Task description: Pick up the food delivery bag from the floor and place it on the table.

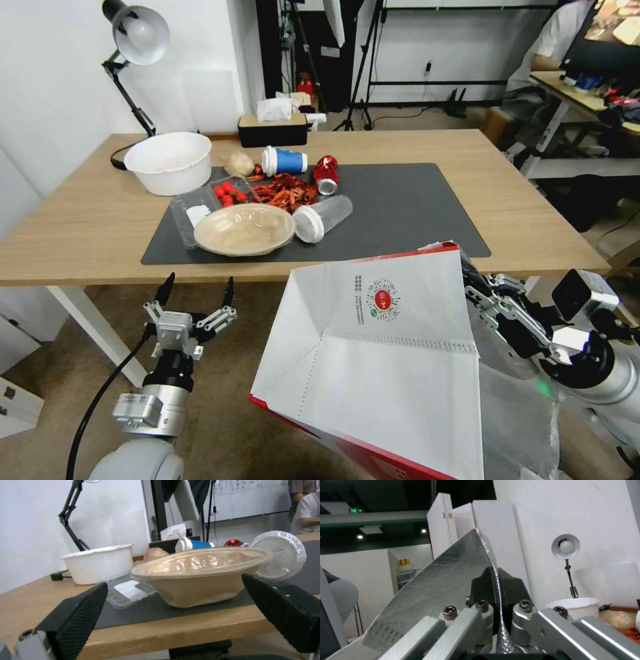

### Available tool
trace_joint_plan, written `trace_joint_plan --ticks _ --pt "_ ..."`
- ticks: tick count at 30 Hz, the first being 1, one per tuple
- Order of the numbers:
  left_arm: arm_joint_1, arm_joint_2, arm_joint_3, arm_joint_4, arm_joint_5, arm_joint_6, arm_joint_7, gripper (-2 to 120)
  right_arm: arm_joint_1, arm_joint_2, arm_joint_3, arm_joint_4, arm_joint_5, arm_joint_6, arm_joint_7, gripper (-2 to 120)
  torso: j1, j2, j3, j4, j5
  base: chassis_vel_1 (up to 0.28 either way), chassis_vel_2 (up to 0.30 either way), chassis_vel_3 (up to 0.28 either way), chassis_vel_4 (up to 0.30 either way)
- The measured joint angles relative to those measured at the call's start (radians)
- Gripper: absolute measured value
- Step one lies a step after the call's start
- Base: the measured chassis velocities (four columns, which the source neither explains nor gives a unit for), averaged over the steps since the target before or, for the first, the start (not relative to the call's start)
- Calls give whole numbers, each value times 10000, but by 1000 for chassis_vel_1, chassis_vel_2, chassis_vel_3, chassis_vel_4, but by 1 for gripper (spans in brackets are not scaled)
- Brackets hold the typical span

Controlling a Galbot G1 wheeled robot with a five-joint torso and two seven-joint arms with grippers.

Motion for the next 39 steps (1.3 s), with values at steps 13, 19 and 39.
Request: trace_joint_plan --ticks 13,19,39 --pt "-35 26 -19 121 70 -57 10 100 7 -18 -15 12 8 -2 15 0 -19 -51 -27 0 0 0 0 0 0" --pt "16 28 -31 116 144 -61 -37 100 72 11 -33 108 200 59 198 0 -27 -68 -39 0 0 0 0 0 0" --pt "131 -18 -9 -10 397 -23 -239 100 611 -360 133 767 1625 775 2187 0 -45 -109 -63 0 0 0 0 0 0"
